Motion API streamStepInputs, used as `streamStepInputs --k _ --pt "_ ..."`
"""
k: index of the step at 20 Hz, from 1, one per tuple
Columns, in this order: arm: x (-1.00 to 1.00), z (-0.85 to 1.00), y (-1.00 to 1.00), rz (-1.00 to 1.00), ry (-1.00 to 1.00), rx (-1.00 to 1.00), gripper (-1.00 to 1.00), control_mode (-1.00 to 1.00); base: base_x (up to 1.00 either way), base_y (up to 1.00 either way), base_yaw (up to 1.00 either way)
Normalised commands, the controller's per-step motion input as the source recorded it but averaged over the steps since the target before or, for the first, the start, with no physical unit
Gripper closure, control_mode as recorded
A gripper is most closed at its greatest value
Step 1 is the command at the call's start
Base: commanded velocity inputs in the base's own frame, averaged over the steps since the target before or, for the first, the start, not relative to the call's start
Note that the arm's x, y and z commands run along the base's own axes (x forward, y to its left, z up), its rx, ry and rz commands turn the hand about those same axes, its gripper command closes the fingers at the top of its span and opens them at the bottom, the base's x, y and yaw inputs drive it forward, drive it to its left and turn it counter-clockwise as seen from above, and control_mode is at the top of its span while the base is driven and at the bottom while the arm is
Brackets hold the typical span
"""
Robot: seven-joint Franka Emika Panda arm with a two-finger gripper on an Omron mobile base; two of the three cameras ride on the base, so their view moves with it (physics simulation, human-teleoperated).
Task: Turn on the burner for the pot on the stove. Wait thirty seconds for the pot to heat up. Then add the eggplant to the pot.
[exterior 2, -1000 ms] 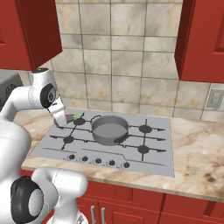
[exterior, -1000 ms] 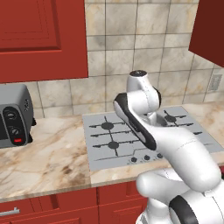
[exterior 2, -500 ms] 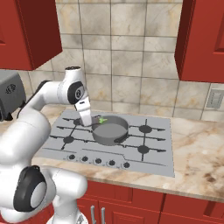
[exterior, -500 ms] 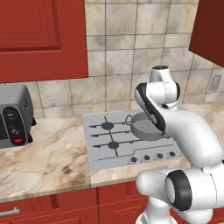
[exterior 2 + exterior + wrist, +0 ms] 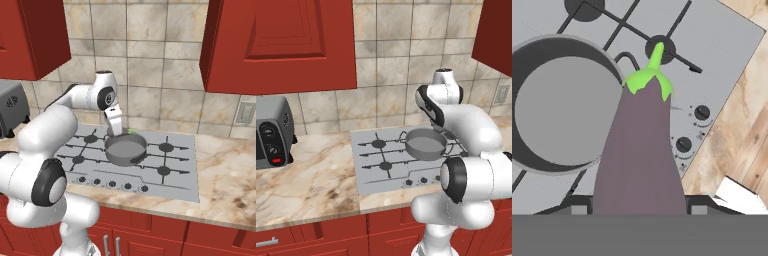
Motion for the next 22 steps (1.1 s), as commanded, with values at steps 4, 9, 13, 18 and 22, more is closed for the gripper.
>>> streamStepInputs --k 4,9,13,18,22 --pt "0.6 -0.18 0.0 0.03 0.0 0.04 1.0 -1.0 0.0 0.0 0.0" --pt "0.63 -0.22 0.0 0.03 -0.01 0.08 1.0 -1.0 0.0 0.0 0.0" --pt "0.45 -0.26 0.0 0.01 -0.09 0.08 1.0 -1.0 0.0 0.0 0.0" --pt "0.13 -0.09 0.0 0.0 -0.08 0.02 1.0 -1.0 0.0 0.0 0.0" --pt "0.0 -0.06 0.0 0.0 0.0 0.0 1.0 -1.0 0.0 0.0 0.0"
